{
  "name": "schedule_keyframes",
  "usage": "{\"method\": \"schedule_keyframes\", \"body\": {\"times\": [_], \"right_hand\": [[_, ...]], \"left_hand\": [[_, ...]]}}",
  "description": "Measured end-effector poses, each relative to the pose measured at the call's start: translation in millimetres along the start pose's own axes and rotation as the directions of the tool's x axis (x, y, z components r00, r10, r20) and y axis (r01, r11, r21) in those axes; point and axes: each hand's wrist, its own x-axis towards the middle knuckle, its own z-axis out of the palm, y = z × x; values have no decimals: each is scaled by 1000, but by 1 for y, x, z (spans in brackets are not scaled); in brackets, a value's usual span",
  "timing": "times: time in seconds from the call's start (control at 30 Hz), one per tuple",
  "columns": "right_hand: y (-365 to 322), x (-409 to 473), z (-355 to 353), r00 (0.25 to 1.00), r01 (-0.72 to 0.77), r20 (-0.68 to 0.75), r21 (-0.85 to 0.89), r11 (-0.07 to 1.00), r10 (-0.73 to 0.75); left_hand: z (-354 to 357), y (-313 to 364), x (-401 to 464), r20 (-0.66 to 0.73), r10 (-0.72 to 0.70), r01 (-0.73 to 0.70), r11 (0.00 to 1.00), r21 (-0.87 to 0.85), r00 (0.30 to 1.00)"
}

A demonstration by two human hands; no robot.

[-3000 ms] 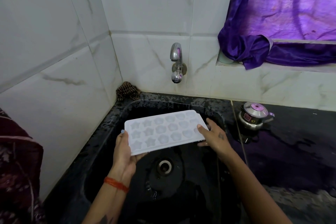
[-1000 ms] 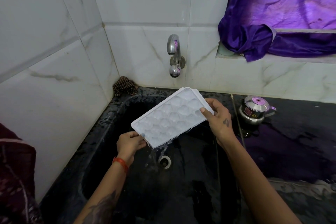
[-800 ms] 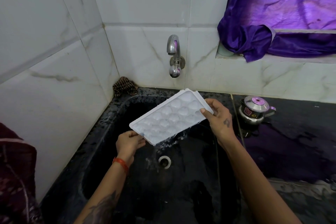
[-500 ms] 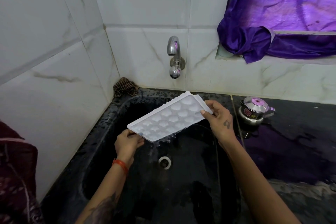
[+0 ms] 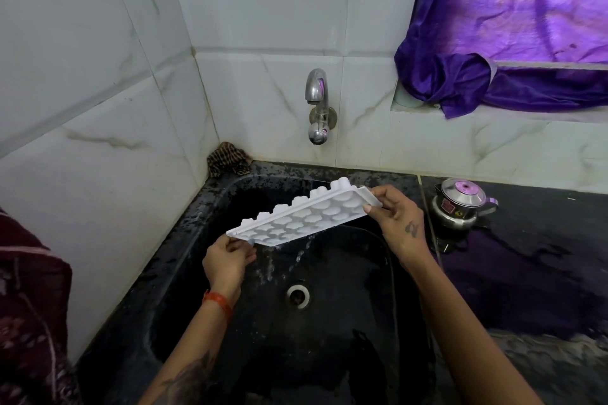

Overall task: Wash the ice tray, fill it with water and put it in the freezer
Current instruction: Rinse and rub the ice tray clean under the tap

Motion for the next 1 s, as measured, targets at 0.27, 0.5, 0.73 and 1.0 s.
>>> {"method": "schedule_keyframes", "body": {"times": [0.27,0.5,0.73,1.0], "right_hand": [[4,1,1,1000,12,6,-14,1000,-12],[2,-2,1,1000,18,4,-12,1000,-18],[9,-3,4,999,33,-36,-6,999,-33],[12,-5,5,996,34,-78,-34,999,-36]], "left_hand": [[-2,-4,4,-49,37,-36,999,22,998],[-1,-5,5,-63,94,-93,996,17,994],[-1,-8,7,-72,140,-135,988,69,988],[0,-9,9,-70,151,-147,987,61,986]]}}
